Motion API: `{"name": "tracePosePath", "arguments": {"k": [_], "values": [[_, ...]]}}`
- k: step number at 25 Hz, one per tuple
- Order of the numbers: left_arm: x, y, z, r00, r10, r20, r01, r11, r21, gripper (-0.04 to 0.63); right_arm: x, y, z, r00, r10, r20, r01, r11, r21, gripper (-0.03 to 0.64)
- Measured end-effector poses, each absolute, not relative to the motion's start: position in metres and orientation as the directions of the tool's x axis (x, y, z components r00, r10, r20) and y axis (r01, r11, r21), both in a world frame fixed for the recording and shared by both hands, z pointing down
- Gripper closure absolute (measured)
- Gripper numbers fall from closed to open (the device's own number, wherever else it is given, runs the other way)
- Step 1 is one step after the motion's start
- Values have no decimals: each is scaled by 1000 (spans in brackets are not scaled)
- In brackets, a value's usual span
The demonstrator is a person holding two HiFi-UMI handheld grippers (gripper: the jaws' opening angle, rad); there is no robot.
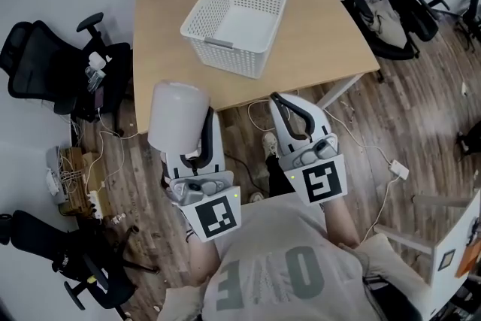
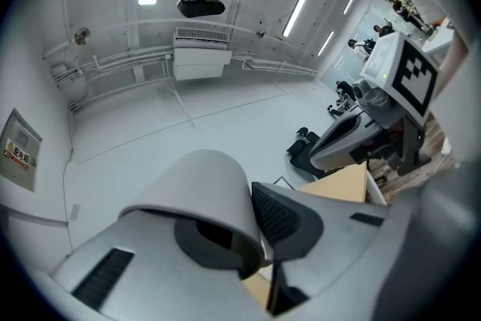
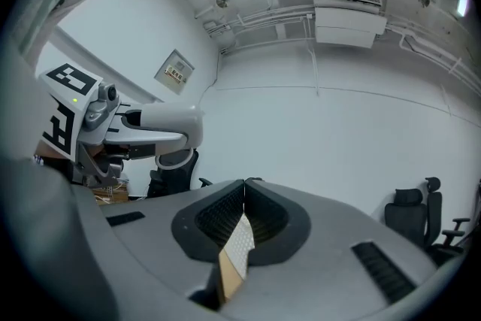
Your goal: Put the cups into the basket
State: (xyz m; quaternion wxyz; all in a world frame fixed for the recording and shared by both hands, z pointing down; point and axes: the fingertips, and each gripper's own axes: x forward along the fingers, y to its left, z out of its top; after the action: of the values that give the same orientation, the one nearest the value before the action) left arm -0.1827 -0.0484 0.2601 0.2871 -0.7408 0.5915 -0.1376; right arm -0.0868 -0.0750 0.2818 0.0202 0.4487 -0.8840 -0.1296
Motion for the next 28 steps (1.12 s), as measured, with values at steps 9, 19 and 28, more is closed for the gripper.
{"name": "tracePosePath", "arguments": {"k": [9, 19, 28], "values": [[-165, -158, 238, 233, -964, -128, -786, -109, -609, 540, -75, -193, 268, -634, -771, -61, -758, 604, 245, 618], [-147, -258, 229, 193, -974, -119, -767, -75, -637, 540, -59, -293, 266, -668, -743, -43, -723, 634, 273, 618], [-136, -316, 226, 163, -976, -141, -743, -27, -669, 540, -51, -343, 271, -709, -703, -48, -687, 674, 274, 618]]}}
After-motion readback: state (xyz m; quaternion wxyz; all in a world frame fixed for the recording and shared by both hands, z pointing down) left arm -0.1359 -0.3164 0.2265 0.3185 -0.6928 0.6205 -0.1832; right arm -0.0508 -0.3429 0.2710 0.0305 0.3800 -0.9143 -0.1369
